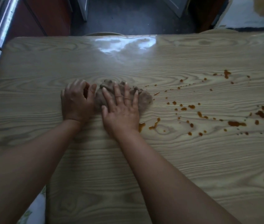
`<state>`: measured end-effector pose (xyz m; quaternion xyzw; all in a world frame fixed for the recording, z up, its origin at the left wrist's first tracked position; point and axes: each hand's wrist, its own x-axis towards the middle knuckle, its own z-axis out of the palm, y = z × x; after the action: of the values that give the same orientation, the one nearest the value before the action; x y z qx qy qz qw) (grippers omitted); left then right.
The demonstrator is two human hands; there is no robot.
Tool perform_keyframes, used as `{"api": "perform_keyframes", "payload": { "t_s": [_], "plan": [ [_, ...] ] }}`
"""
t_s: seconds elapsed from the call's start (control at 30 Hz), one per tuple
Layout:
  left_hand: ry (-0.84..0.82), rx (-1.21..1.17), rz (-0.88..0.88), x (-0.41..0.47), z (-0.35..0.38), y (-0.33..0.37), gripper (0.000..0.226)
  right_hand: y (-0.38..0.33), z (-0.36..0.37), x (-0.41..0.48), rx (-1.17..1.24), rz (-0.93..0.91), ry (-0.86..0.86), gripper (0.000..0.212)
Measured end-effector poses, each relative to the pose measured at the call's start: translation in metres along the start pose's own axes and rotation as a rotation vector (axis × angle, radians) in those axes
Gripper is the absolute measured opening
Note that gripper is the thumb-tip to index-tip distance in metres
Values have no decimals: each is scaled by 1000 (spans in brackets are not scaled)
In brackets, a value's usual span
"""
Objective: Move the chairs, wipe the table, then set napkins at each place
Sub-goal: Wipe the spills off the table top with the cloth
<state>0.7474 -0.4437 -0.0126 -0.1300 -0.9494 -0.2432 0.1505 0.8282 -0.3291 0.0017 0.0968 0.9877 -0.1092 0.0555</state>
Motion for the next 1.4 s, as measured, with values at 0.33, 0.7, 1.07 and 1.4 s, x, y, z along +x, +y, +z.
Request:
{"api": "perform_keyframes", "payload": {
  "t_s": [0.33, 0.7, 1.07, 1.4],
  "plan": [
    [10, -5, 6, 2, 0, -1, 39, 65, -32, 67, -11, 255, -66, 57],
    [42, -173, -38, -3, -2, 1, 46, 12, -8, -30, 38, -81, -38, 50],
    [22, -421, -189, -16, 16, 70, 38, 58, 5, -114, -17, -383, 8, 54],
    [40, -262, -166, -16, 39, 95, 37, 101, -18, -11, -129, -165, -18, 54]
  ]
}}
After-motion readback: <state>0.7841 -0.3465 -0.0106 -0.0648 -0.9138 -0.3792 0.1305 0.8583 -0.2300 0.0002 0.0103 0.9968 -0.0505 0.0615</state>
